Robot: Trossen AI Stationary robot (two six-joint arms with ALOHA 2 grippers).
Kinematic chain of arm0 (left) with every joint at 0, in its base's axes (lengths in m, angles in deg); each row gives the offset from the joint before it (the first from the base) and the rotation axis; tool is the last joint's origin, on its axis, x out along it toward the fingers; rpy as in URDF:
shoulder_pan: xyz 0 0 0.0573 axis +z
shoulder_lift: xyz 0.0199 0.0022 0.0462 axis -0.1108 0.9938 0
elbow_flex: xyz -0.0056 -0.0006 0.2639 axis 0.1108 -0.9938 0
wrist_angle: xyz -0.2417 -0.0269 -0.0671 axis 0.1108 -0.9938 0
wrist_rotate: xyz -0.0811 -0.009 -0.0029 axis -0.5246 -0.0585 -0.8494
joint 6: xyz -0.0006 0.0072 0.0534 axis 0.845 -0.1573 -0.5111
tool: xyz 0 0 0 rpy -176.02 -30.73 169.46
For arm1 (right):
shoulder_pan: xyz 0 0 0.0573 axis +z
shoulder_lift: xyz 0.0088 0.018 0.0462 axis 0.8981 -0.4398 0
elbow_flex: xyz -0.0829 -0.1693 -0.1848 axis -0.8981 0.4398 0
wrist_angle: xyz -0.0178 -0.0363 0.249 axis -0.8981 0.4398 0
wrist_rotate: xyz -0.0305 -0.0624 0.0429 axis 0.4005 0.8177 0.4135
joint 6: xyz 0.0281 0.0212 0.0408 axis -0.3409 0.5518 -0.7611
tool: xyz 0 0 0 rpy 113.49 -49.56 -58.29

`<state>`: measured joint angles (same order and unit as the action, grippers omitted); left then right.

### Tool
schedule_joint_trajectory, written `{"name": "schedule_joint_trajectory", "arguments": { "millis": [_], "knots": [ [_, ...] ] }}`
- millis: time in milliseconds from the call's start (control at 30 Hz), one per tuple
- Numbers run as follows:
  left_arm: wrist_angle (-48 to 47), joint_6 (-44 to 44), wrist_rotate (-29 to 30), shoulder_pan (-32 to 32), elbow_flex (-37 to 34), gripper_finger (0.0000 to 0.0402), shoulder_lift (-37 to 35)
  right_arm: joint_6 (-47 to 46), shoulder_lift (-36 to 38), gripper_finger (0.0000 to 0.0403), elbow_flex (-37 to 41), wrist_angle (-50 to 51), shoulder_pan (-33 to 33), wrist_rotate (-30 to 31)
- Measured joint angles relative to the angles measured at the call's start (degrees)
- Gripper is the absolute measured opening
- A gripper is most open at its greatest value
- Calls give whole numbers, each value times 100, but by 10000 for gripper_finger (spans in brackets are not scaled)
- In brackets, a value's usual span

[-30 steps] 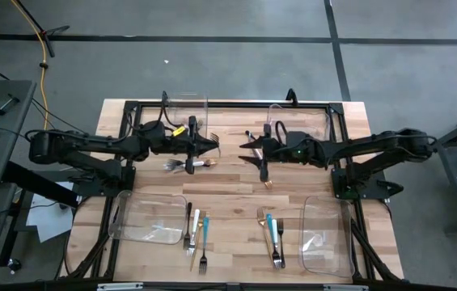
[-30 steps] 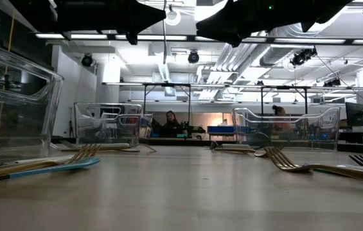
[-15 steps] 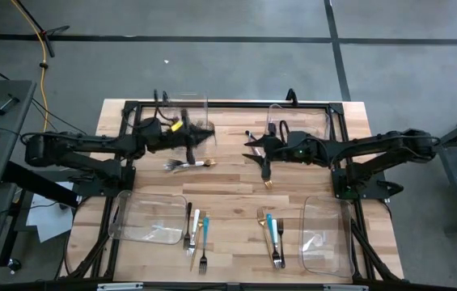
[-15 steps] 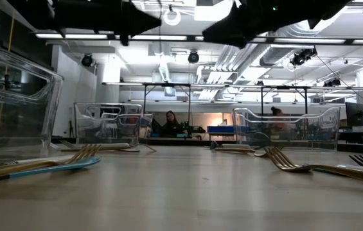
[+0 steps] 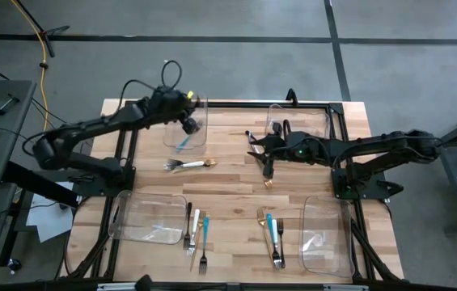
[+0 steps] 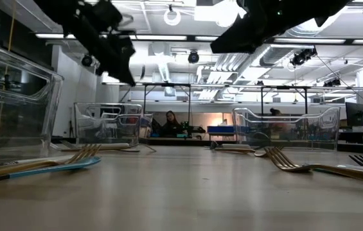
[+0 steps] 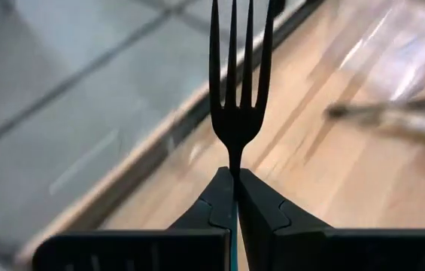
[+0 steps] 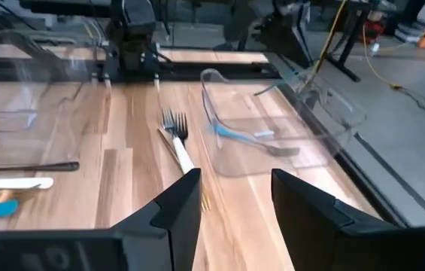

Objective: Sort silverware by color (type)
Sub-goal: Put the blue fork into the top left transparent bin

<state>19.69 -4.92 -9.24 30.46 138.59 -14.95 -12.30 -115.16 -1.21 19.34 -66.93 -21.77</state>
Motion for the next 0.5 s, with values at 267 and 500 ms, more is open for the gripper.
{"name": "schedule_joint_trajectory", "arguments": {
  "millis": [267, 500],
  "knots": [
    [-198, 97, -177, 294, 24, 0, 1011, -251, -2, 157, 0, 261, 0, 1],
    [-350, 98, -181, 345, 25, 0, 1269, -251, -2, 157, 0, 299, 0, -2]
  ]
}}
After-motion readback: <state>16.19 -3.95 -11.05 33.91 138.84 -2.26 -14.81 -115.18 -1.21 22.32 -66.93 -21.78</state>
